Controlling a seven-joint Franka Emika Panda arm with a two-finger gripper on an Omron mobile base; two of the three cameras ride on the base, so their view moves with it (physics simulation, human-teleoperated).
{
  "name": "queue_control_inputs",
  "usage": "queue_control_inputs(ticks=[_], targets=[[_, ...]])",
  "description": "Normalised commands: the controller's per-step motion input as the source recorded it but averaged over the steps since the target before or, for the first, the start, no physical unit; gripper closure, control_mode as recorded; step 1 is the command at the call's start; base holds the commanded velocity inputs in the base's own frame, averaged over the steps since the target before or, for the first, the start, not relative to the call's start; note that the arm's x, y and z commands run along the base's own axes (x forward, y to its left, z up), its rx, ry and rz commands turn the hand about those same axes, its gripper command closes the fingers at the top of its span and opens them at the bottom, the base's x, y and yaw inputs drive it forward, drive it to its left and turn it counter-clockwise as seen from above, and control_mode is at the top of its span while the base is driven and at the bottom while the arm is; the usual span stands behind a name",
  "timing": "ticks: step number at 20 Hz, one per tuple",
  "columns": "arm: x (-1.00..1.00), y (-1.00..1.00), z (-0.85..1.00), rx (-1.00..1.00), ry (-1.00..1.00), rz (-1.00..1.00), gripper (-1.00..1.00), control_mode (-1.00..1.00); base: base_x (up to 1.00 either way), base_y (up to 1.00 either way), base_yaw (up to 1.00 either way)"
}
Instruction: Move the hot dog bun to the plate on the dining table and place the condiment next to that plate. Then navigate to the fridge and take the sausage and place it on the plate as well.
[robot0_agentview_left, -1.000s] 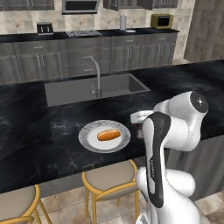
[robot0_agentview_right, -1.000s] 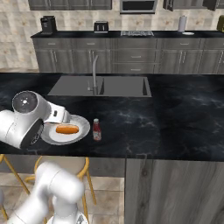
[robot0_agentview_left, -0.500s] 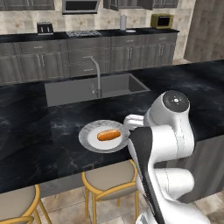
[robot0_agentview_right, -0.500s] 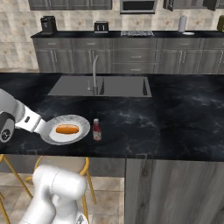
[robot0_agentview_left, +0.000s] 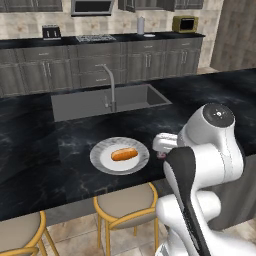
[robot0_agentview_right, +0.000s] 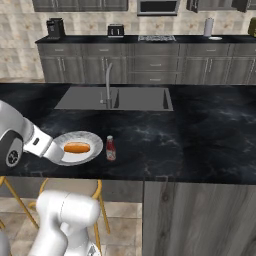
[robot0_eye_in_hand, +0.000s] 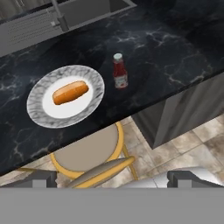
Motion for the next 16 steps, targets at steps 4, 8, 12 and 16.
queue_control_inputs(ticks=[4,8,12,16], targets=[[-0.07,-0.01,-0.04,0.00,-0.04,0.01,-1.00,-1.00,0.00,0.00,0.00],[-0.49,-0.08,-0.13,0.00,-0.14,0.07,-1.00,-1.00,0.00,0.00,0.00],[-0.56,-0.12,-0.10,0.00,-0.17,0.09,-1.00,1.00,-0.23,-0.03,0.05],[0.00,0.00,0.00,0.00,0.00,0.00,-1.00,1.00,-0.97,-0.04,0.37]])
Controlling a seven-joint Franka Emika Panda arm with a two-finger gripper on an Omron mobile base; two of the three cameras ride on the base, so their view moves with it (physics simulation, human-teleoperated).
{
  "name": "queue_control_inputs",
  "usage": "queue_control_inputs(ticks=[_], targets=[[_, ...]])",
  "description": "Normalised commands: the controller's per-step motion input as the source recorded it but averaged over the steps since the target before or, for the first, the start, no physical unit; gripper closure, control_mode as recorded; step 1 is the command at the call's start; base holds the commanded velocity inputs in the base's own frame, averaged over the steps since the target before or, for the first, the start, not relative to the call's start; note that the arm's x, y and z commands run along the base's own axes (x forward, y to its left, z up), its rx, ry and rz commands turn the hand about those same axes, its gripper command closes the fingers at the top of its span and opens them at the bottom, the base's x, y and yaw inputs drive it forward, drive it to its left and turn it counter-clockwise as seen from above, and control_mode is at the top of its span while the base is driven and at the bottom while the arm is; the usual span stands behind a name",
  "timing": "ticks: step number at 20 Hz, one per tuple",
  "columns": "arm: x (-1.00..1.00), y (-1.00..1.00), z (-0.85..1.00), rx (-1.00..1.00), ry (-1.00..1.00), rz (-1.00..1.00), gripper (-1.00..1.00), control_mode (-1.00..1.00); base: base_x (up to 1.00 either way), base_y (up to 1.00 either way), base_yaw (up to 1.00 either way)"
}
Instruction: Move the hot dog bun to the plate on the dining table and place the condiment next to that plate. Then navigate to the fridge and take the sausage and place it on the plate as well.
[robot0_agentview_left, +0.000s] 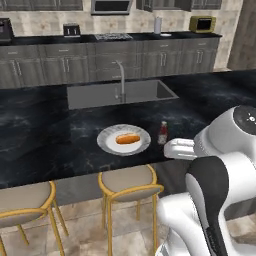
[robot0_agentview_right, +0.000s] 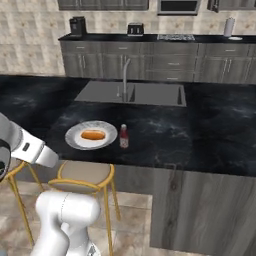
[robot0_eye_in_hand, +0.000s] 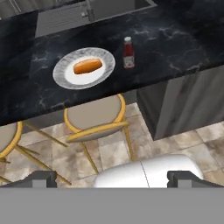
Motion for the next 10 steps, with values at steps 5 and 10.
queue_control_inputs(ticks=[5,10], targets=[[0.00,0.00,0.00,0.00,0.00,0.00,-1.00,1.00,-0.79,0.03,0.54],[0.00,0.00,0.00,0.00,0.00,0.00,-1.00,1.00,-0.64,0.17,0.65]])
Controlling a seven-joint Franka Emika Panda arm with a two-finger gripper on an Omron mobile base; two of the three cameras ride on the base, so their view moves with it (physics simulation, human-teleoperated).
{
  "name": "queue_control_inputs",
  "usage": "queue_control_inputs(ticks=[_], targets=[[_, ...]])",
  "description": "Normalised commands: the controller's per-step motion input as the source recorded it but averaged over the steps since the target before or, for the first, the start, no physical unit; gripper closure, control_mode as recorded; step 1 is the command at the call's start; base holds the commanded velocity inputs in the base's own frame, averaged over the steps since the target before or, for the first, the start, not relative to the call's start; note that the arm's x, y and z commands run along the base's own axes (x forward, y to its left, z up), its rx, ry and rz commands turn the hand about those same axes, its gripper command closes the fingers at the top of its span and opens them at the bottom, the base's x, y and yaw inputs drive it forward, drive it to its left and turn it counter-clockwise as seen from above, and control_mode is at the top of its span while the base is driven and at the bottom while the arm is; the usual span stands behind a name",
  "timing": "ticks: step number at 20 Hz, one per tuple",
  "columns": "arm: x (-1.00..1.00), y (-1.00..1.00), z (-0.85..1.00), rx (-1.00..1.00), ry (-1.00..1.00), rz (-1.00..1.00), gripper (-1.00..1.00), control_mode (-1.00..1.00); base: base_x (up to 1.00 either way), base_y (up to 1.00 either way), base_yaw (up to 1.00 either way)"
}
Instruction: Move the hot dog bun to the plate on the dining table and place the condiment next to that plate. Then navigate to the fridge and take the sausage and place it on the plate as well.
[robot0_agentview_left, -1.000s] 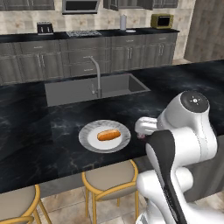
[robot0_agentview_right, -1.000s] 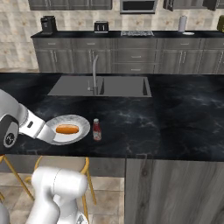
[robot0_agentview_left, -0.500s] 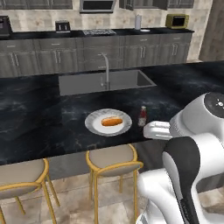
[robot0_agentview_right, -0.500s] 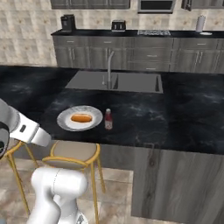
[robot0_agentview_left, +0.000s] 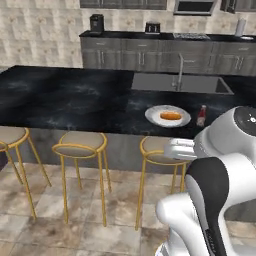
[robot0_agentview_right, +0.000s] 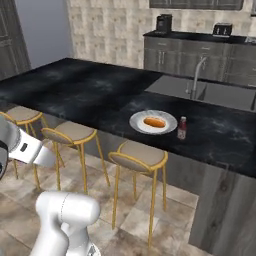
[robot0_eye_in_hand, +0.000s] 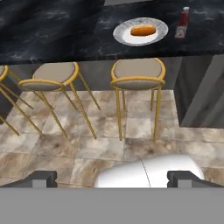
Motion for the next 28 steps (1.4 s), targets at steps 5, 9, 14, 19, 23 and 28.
queue_control_inputs(ticks=[5,9,14,19,23,28], targets=[[0.00,0.00,0.00,0.00,0.00,0.00,-1.00,1.00,-0.32,0.40,0.80],[0.00,0.00,0.00,0.00,0.00,0.00,-1.00,1.00,-0.12,0.44,0.76],[0.00,0.00,0.00,0.00,0.00,0.00,-1.00,1.00,0.10,0.49,0.59],[0.00,0.00,0.00,0.00,0.00,0.00,-1.00,1.00,0.31,0.58,0.46],[0.00,0.00,0.00,0.00,0.00,0.00,-1.00,1.00,0.46,0.67,0.36],[0.00,0.00,0.00,0.00,0.00,0.00,-1.00,1.00,0.69,0.73,0.25]])
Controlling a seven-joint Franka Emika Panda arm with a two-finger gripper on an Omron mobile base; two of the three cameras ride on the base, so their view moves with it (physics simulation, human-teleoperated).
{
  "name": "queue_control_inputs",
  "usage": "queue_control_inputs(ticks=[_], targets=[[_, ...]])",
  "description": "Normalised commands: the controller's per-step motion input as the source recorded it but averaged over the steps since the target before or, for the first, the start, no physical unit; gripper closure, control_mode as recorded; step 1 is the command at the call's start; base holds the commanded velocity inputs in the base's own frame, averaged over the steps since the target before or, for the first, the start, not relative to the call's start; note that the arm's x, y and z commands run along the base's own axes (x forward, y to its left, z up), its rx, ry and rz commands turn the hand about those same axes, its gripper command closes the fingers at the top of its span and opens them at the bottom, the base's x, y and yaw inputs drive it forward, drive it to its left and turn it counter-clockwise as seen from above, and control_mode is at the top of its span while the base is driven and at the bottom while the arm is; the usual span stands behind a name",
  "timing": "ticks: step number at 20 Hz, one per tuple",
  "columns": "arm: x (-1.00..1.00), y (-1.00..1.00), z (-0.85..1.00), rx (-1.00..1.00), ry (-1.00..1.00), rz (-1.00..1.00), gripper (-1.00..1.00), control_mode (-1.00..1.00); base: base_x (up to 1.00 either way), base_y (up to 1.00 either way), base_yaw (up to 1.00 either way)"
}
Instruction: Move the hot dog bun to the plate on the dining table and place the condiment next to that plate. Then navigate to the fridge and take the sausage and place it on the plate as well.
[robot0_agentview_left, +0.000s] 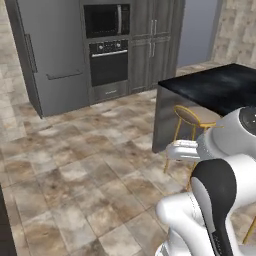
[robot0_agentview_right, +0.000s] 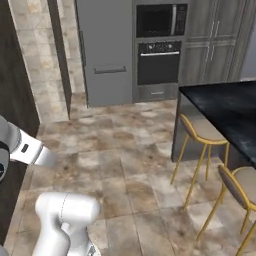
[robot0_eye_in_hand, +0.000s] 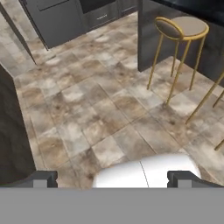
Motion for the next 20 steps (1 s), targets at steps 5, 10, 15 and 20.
queue_control_inputs(ticks=[5,10,15,20], targets=[[0.00,0.00,0.00,0.00,0.00,0.00,-1.00,1.00,0.94,0.76,0.15],[0.00,0.00,0.00,0.00,0.00,0.00,-1.00,1.00,1.00,0.68,0.07],[0.00,0.00,0.00,0.00,0.00,0.00,-1.00,1.00,1.00,0.45,0.03],[0.00,0.00,0.00,0.00,0.00,0.00,-1.00,1.00,1.00,0.21,0.07]])
